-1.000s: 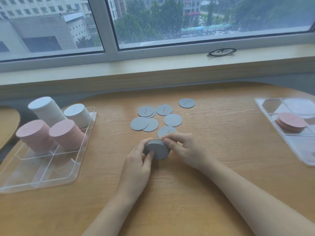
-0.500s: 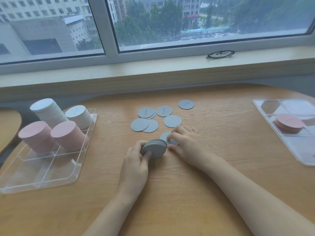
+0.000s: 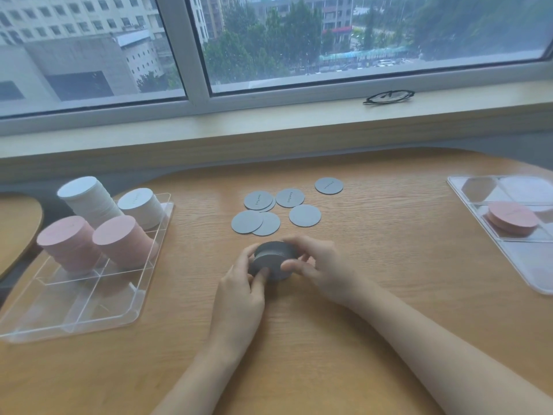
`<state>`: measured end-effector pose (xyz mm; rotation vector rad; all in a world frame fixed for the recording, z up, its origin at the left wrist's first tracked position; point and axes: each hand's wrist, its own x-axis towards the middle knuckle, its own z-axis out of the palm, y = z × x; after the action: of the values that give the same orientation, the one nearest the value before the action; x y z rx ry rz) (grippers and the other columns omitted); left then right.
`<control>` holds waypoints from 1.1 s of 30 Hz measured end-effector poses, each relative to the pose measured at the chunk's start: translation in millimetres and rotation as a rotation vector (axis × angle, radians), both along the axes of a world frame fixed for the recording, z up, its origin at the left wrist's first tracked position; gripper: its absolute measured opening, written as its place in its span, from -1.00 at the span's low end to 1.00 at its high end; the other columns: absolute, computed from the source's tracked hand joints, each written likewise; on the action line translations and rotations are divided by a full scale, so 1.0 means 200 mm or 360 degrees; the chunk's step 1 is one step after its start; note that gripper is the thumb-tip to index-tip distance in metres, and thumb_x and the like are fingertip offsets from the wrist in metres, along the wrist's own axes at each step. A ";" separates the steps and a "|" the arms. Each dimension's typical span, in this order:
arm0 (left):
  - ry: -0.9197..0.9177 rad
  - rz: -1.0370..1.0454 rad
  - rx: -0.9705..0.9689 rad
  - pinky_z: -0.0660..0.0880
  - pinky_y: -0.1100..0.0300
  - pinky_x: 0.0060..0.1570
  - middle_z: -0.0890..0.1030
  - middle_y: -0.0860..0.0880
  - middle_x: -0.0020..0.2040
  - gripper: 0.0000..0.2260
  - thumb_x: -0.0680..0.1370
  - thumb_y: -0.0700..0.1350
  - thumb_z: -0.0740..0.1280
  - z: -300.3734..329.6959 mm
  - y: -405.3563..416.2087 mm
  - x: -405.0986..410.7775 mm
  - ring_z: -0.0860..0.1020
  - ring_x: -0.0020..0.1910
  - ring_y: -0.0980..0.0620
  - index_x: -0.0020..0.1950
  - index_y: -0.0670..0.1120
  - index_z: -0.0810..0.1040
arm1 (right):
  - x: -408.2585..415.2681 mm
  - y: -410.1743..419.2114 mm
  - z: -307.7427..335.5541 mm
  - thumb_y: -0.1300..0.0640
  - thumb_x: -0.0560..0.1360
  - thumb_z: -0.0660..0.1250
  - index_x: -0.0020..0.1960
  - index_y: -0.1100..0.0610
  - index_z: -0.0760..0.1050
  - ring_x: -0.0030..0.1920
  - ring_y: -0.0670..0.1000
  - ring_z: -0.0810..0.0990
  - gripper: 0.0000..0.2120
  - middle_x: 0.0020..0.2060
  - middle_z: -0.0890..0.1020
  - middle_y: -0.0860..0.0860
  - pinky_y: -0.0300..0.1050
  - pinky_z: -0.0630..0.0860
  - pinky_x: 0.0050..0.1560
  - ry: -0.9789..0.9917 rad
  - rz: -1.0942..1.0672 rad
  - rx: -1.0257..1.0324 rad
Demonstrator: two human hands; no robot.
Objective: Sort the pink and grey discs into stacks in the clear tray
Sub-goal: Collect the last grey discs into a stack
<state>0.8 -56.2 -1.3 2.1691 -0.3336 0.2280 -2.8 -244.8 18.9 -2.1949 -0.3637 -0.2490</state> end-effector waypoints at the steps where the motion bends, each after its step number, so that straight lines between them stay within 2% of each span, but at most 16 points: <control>1: 0.0018 -0.0004 0.0052 0.49 0.15 0.08 0.64 0.11 0.10 -0.62 0.63 -0.10 0.31 0.00 0.00 0.00 0.61 0.06 0.08 0.43 0.13 0.41 | 0.00 0.01 -0.01 0.06 0.56 0.36 0.35 0.02 0.45 -0.06 -0.14 0.56 -0.63 0.04 0.64 -0.08 -0.14 0.50 0.07 -0.0014 0.0026 -0.0139; 3: 0.0053 -0.0011 0.0185 0.38 0.21 0.13 0.51 0.09 0.16 -0.52 0.65 -0.02 0.26 -0.01 -0.02 -0.01 0.48 0.15 0.11 0.56 0.11 0.25 | 0.00 0.03 -0.03 0.08 0.58 0.32 0.46 0.03 0.31 0.15 0.01 0.54 -0.52 0.23 0.58 -0.04 -0.05 0.44 0.20 -0.0074 0.0031 -0.0374; 5: 0.0065 -0.0015 0.0260 0.23 0.32 0.15 0.40 0.11 0.21 -0.45 0.66 0.03 0.23 -0.01 -0.03 -0.01 0.34 0.24 0.15 0.62 0.06 0.12 | 0.00 0.04 -0.04 0.11 0.59 0.29 0.48 0.05 0.28 0.24 0.06 0.49 -0.52 0.29 0.54 -0.02 -0.05 0.38 0.27 -0.0120 0.0035 -0.0430; 7: 0.0053 -0.0016 0.0264 0.17 0.37 0.21 0.37 0.14 0.26 -0.45 0.65 0.03 0.23 0.00 -0.04 -0.01 0.29 0.31 0.18 0.61 0.03 0.15 | 0.00 0.03 -0.04 0.13 0.58 0.30 0.42 0.08 0.35 0.20 0.07 0.52 -0.58 0.23 0.58 0.00 -0.06 0.40 0.22 -0.0203 0.0018 -0.0423; 10: -0.0006 -0.0058 0.0188 0.22 0.47 0.13 0.48 0.21 0.19 -0.54 0.65 -0.06 0.26 0.01 -0.03 -0.01 0.34 0.17 0.32 0.54 0.12 0.27 | 0.00 0.01 -0.03 0.17 0.53 0.33 0.25 0.11 0.47 0.05 0.09 0.57 -0.70 0.05 0.63 0.01 -0.04 0.47 0.08 -0.0286 -0.0068 -0.0297; 12: -0.0049 -0.0077 0.0233 0.25 0.40 0.15 0.48 0.24 0.18 -0.52 0.65 -0.08 0.26 0.00 -0.03 -0.01 0.35 0.16 0.30 0.55 0.13 0.25 | 0.01 0.00 -0.03 0.16 0.54 0.32 0.27 0.11 0.46 0.10 0.08 0.55 -0.70 0.09 0.62 0.01 -0.05 0.44 0.13 -0.0239 -0.0089 -0.0269; 15: -0.0118 -0.0071 0.0514 0.18 0.18 0.33 0.45 0.08 0.36 -0.44 0.66 0.00 0.25 -0.02 -0.04 -0.01 0.25 0.36 0.13 0.62 -0.03 0.15 | 0.01 0.01 -0.04 0.15 0.58 0.29 0.37 0.09 0.38 0.23 0.00 0.45 -0.64 0.21 0.54 -0.01 -0.12 0.34 0.27 -0.0147 -0.0041 -0.0315; 17: -0.0123 -0.0053 0.0581 0.16 0.12 0.36 0.44 0.00 0.42 -0.43 0.66 0.02 0.25 -0.03 -0.05 0.00 0.22 0.42 0.07 0.61 -0.10 0.17 | 0.01 0.02 -0.04 0.16 0.58 0.28 0.36 0.10 0.36 0.23 -0.01 0.43 -0.64 0.21 0.51 -0.01 -0.09 0.34 0.28 -0.0139 -0.0028 -0.0313; 21: -0.0119 -0.0078 0.0591 0.08 0.24 0.34 0.43 0.00 0.43 -0.45 0.66 0.02 0.26 -0.02 -0.06 -0.01 0.24 0.44 0.08 0.60 -0.09 0.20 | 0.00 0.02 -0.03 0.17 0.59 0.26 0.37 0.05 0.32 0.20 -0.05 0.45 -0.64 0.21 0.50 -0.03 -0.10 0.37 0.23 -0.0037 -0.0006 -0.0240; 24: -0.0153 -0.0093 0.0543 0.06 0.31 0.31 0.44 0.08 0.39 -0.54 0.64 -0.02 0.28 -0.02 -0.06 0.00 0.30 0.44 0.11 0.54 0.02 0.29 | -0.01 0.01 -0.03 0.20 0.59 0.23 0.46 -0.02 0.24 0.30 -0.04 0.45 -0.53 0.33 0.47 -0.06 -0.07 0.38 0.31 0.0021 0.0014 -0.0190; 27: -0.0185 -0.0132 0.0547 0.15 0.25 0.34 0.44 0.13 0.40 -0.59 0.65 -0.03 0.27 -0.02 -0.05 0.01 0.33 0.45 0.11 0.50 0.07 0.33 | 0.00 -0.01 -0.03 0.25 0.55 0.24 0.38 0.06 0.34 0.24 0.00 0.47 -0.59 0.26 0.49 -0.04 -0.01 0.42 0.27 -0.0064 0.0010 -0.0180; 31: -0.0147 -0.0123 0.0571 0.13 0.13 0.45 0.34 0.09 0.51 -0.46 0.66 -0.01 0.25 -0.02 -0.06 0.03 0.19 0.53 0.11 0.62 0.01 0.18 | 0.01 -0.01 -0.03 0.28 0.55 0.25 0.26 0.11 0.41 0.10 -0.02 0.48 -0.70 0.11 0.49 -0.04 -0.04 0.44 0.14 -0.0100 0.0020 -0.0216; 33: -0.0138 -0.0138 0.0548 0.12 0.11 0.50 0.30 0.11 0.54 -0.47 0.67 0.00 0.23 -0.02 -0.05 0.04 0.16 0.54 0.11 0.62 0.01 0.18 | 0.02 -0.02 -0.03 0.30 0.55 0.26 0.19 0.13 0.43 0.02 -0.04 0.47 -0.76 0.03 0.48 -0.07 -0.05 0.44 0.08 -0.0083 -0.0017 -0.0206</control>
<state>9.6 -65.9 -5.7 2.4804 -0.5487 0.2296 1.0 -249.1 13.2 -2.3215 -0.4070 -0.2960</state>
